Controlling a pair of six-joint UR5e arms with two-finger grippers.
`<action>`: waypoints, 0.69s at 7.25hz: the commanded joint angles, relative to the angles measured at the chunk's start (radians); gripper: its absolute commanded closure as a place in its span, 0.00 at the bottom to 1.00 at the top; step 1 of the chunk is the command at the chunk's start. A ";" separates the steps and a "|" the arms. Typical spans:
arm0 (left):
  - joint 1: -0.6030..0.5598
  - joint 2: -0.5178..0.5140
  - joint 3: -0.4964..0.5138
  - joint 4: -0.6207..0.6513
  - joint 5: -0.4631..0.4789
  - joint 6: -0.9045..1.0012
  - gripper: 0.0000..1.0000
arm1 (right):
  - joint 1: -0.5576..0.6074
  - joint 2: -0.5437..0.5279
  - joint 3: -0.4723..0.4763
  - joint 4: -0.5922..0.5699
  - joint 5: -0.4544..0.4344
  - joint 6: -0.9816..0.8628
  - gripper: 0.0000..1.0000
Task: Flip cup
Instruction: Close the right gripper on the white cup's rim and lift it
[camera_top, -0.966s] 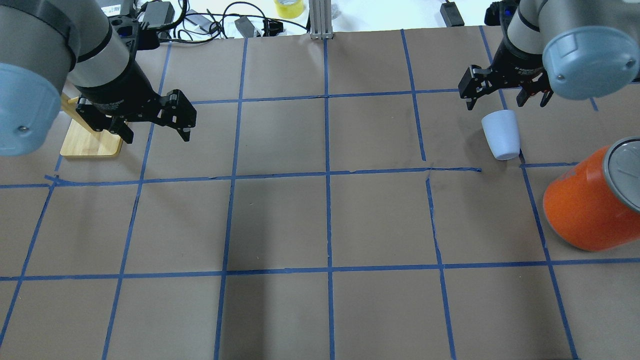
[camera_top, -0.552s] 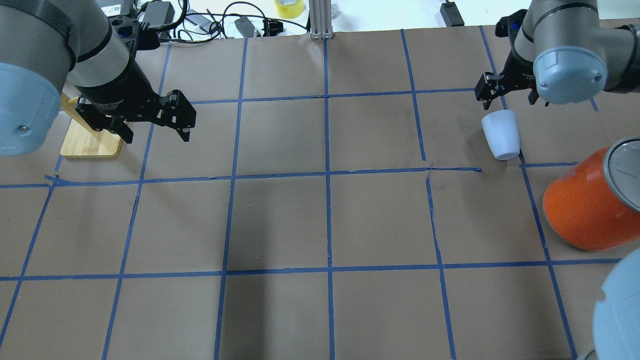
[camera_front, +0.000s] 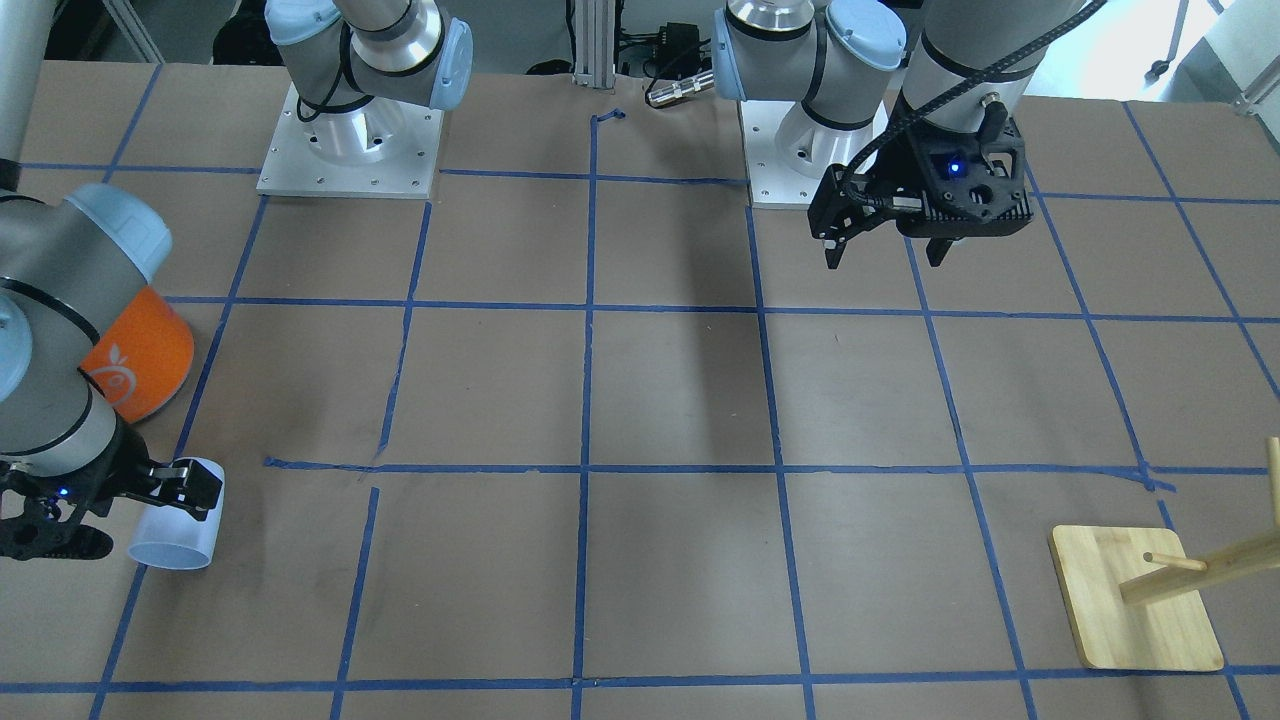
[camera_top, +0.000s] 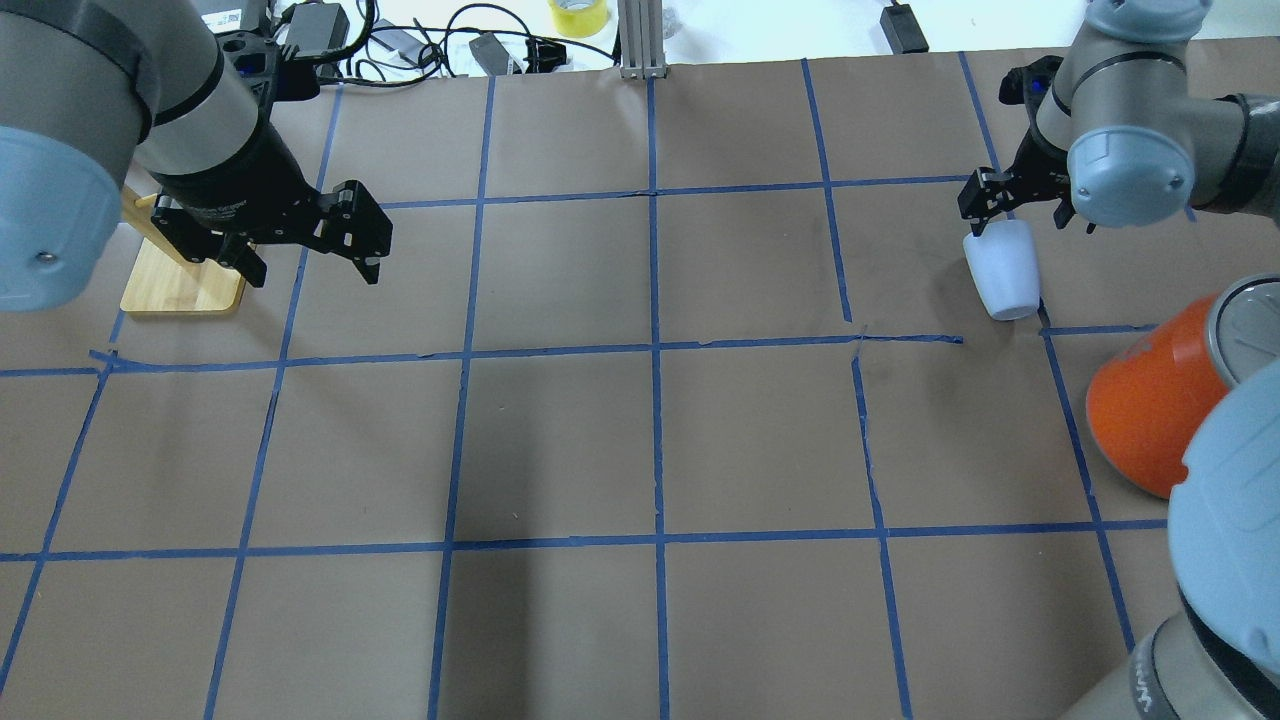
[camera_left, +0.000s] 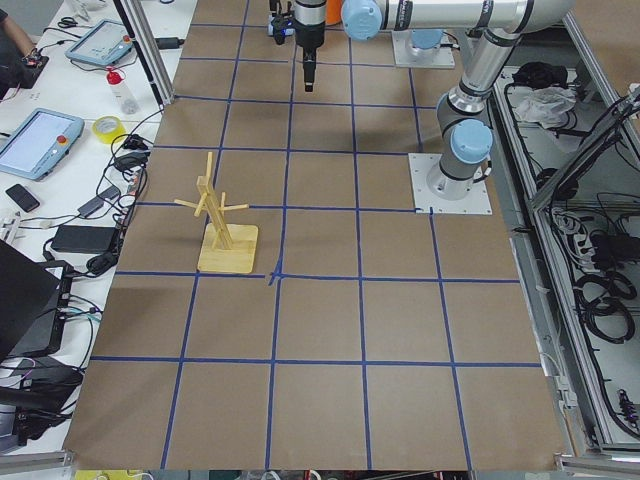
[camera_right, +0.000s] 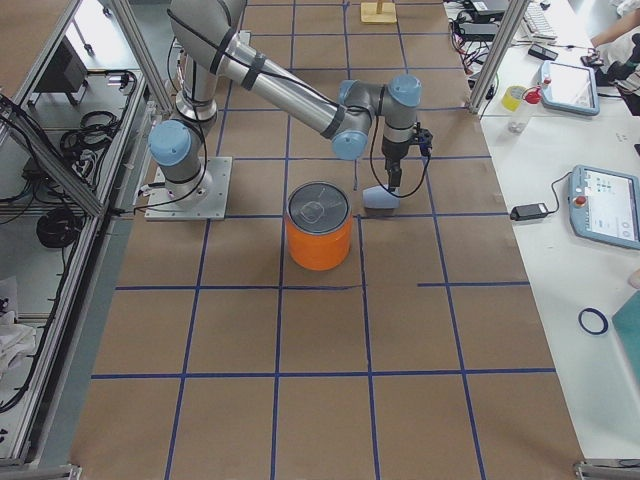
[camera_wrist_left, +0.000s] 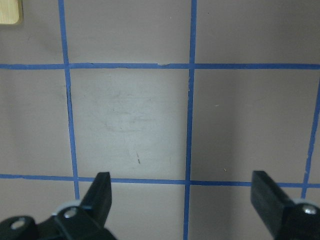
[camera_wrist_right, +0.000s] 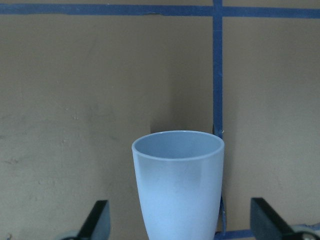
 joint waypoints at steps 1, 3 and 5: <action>0.000 0.000 0.000 -0.002 0.000 0.000 0.00 | -0.002 0.036 0.046 -0.101 0.016 -0.008 0.00; 0.000 0.000 0.000 -0.002 0.002 0.000 0.00 | -0.021 0.066 0.058 -0.156 0.019 -0.037 0.00; 0.000 0.000 0.000 -0.002 0.002 0.000 0.00 | -0.021 0.114 0.058 -0.197 0.031 -0.039 0.00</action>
